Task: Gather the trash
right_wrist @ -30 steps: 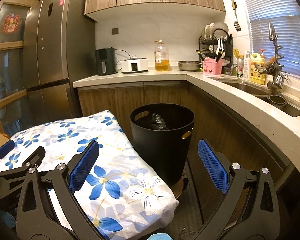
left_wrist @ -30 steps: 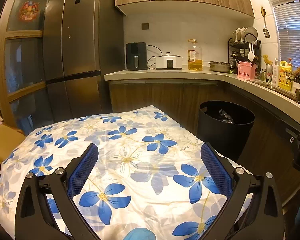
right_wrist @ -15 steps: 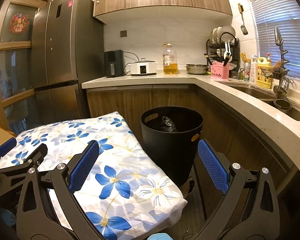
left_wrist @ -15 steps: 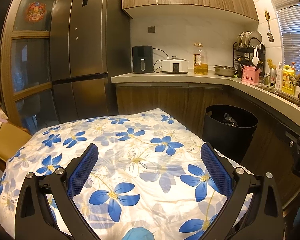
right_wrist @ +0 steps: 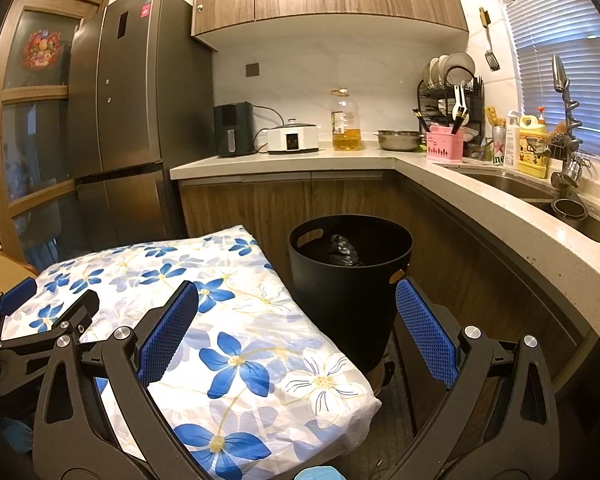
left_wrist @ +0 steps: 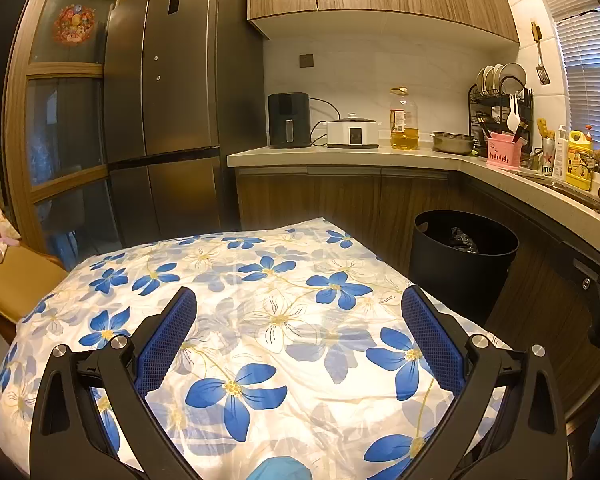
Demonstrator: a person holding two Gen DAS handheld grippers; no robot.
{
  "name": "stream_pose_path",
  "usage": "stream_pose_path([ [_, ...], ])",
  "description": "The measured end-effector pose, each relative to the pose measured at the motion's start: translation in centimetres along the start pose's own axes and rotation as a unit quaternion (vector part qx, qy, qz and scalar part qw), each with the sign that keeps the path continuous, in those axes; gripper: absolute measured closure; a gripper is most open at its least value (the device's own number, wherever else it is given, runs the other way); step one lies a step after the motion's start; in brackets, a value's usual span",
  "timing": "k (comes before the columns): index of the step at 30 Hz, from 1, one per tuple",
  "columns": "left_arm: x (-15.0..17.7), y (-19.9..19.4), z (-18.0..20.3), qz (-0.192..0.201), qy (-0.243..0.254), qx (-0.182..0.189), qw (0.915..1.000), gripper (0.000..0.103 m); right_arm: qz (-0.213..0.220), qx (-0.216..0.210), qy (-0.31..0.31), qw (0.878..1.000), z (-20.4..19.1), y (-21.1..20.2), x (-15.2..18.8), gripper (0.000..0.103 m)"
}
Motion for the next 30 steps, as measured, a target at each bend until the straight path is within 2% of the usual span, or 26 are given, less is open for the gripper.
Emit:
stream_pose_path([
  [30,-0.03,-0.30,-0.28,0.002,0.000,-0.002,1.0000,0.005,0.005,-0.001,0.000,1.000,-0.16,-0.37,-0.44,0.005],
])
Point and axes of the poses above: each gripper's, at about its wrist camera, not at the fingertips, and y roughly the way its jaws point, z to its right, x to its underside, the point moved 9 cm from there along y, roughly the way its jaws point, and after that the axes turned 13 degrees about x, right-handed, at the moved point
